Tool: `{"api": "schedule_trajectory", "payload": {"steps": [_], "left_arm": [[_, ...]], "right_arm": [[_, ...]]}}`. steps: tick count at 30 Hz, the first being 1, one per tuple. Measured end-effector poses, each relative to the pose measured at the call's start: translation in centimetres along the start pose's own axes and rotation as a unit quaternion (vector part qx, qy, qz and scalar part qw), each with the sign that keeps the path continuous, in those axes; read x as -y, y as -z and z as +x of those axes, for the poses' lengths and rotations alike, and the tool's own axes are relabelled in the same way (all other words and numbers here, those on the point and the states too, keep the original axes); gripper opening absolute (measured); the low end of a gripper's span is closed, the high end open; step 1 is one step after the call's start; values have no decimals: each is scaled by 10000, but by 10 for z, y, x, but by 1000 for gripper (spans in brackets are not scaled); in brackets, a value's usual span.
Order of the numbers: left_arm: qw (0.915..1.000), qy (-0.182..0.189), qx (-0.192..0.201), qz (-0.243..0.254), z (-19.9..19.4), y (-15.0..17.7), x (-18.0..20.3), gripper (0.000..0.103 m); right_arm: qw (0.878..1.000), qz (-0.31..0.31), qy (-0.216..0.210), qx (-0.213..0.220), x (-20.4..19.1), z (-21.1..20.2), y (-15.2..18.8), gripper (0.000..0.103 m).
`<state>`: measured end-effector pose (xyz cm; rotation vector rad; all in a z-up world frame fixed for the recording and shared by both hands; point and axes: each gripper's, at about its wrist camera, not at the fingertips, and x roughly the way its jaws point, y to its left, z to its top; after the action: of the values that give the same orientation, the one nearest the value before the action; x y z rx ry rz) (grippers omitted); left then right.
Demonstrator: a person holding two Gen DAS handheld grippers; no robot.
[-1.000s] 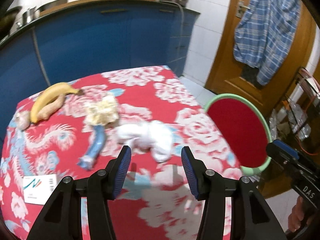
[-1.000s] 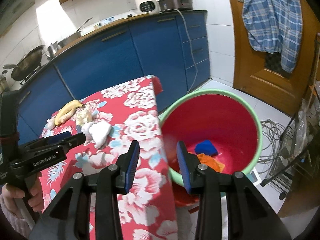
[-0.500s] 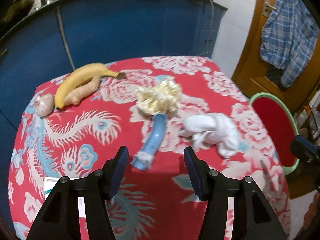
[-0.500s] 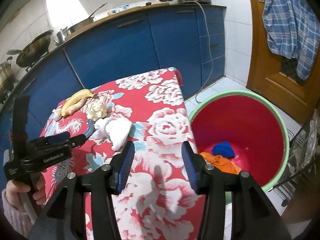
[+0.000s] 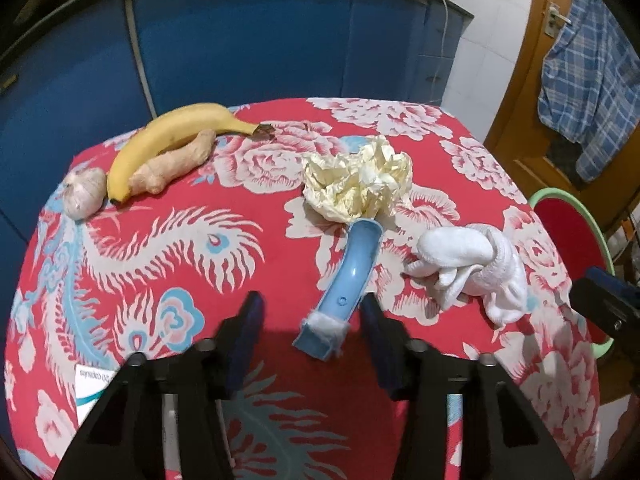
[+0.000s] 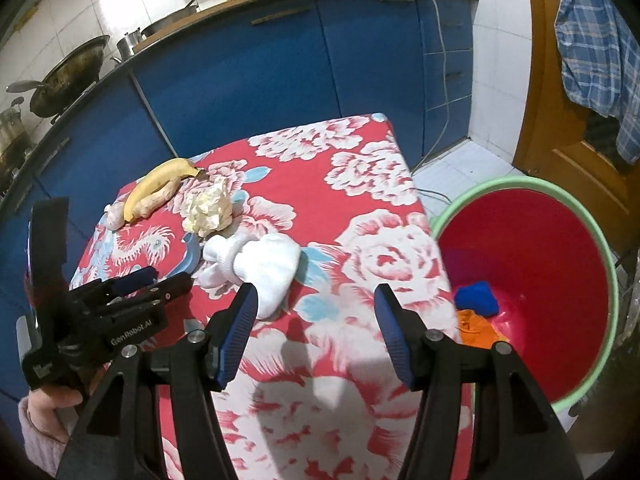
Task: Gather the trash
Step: 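Grasp the blue plastic handle with the left while the right grasps the white sock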
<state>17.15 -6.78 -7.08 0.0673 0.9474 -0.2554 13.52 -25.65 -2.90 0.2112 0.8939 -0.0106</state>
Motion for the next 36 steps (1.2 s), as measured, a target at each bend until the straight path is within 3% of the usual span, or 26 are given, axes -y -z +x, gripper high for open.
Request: {"api": "schedule_trajectory", "payload": {"steps": [2,3,15,17,20,22,36], "left_arm": [[10000,8,48,84,-1,0,2,22],[9999,31,60,90,-1,0,2,18],[9992,231,188,-254,-16,-1,-11,18],[9989,272,209,-312,-19,-1,-12,18],[9988,278,242,-328,-23,-1,-12,19],[9987,303,240,-341,-25,-1,-11,19],[9979,517,362,-174,-46,-3,14,19]], "right_arm": [[10000,0,-42,-51,-4,6,-2,61],[10000,-11,-48,-78,-6,8,-4,61],[9992,-93,-192,-346,-27,47,-11,60],[9987,-113,-239,-434,-29,53,-11,34],[9979,-188,-340,-526,-30,58,-7,17],[9977,-253,-367,-505,-32,57,-5,13],[9992,66,-393,-41,-1,4,-3,11]]}}
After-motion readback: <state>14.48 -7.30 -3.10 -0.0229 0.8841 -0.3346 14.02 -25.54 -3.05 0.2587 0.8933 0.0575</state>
